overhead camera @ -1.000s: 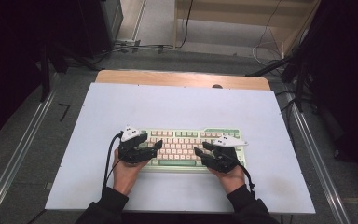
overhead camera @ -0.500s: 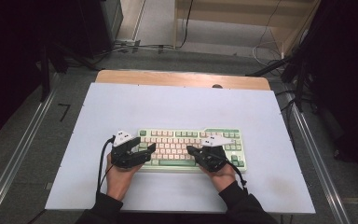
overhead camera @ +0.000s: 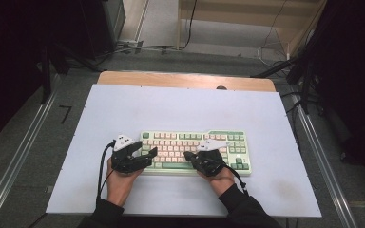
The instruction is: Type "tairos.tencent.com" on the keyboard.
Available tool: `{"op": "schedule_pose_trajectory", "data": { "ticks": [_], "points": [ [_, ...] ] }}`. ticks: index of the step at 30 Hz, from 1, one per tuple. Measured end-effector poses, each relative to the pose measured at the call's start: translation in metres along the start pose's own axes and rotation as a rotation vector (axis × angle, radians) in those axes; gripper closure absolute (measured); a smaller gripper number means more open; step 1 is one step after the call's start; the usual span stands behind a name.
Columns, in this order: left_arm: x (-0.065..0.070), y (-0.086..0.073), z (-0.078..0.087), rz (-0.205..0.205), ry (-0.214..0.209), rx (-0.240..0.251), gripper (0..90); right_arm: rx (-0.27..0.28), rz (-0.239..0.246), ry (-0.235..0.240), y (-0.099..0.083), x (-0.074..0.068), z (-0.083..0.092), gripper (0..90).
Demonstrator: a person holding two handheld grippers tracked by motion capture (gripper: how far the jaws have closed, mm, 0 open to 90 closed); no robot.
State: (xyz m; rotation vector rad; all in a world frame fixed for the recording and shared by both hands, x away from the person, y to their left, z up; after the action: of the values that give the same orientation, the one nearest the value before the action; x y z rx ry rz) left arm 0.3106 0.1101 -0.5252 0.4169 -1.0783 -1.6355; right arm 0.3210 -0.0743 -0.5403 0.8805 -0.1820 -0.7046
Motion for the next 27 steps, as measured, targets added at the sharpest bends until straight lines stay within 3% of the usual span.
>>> {"op": "schedule_pose_trajectory", "data": {
  "ticks": [15,22,25,27],
  "points": [
    [0.0005,-0.0004,0.0007,0.003,-0.003,-0.001,31.7,-0.026,0.016,-0.001,-0.0034,-0.0021,-0.0055,87.6],
    [0.0005,-0.0002,0.0011,0.006,-0.004,0.000,31.7,-0.006,-0.004,0.009,-0.0006,-0.0012,-0.0023,87.2],
    [0.0002,-0.0005,0.0010,0.005,-0.004,-0.003,31.7,0.012,-0.027,0.018,0.0019,0.0004,0.0001,78.8],
    [0.0005,-0.0004,0.0011,0.005,-0.004,-0.002,31.7,0.023,-0.036,0.014,0.0035,0.0023,0.0017,67.9]
  ]
}}
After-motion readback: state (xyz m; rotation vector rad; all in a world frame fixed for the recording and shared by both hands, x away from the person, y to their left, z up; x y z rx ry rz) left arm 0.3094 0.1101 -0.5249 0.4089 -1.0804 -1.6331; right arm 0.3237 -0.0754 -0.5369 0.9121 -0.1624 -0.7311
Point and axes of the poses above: each handheld gripper's, and its own axes: z roughly backward along the jaws, y roughly out of its top, x roughly to its right, the point moved 8 cm from there along -z, roughly forward along the jaws, and after that the axes turned 1 degree about y, right-handed, at the moved point
